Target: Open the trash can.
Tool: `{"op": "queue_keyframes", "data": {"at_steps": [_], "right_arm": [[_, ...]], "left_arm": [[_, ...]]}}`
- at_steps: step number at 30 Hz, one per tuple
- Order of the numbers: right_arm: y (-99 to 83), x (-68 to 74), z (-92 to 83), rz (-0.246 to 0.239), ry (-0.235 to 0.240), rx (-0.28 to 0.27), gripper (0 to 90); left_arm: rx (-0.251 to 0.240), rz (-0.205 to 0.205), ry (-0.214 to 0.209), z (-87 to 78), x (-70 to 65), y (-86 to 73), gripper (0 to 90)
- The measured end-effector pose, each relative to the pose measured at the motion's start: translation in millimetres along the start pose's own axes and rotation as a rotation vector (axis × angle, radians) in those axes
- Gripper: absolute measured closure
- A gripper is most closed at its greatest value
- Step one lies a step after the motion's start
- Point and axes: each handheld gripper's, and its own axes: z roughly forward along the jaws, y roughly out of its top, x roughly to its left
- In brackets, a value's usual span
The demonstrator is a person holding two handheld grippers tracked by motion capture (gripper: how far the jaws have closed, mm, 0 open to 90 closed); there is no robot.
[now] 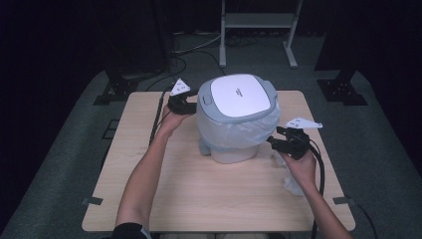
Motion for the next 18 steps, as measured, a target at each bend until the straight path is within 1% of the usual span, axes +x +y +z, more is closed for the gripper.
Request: {"op": "queue_keyframes", "data": {"at_steps": [4,9,14,16,18], "right_arm": [[-0.2,0.2,-3.2,-0.022,-0.002,-0.007,41.3],[-0.4,-3.4,-5.5,-0.025,-0.005,-0.005,41.3],[-0.7,-7.9,-6.3,-0.022,-0.004,-0.006,41.3],[-0.4,-10.4,-6.5,-0.024,-0.003,-0.005,41.4],[0.4,-13.2,-7.0,-0.018,-0.006,0.001,41.5]], "left_arm": [[-0.002,0.013,-0.027,-7.0,-3.5,-1.9,37.7],[-0.012,0.012,-0.058,-15.3,-8.9,-5.6,38.0],[-0.019,0.039,-0.083,-25.1,-17.1,-8.2,38.8],[-0.019,0.058,-0.093,-29.9,-22.5,-8.6,39.2],[-0.02,0.067,-0.1,-34.0,-27.2,-9.3,39.1]]}}
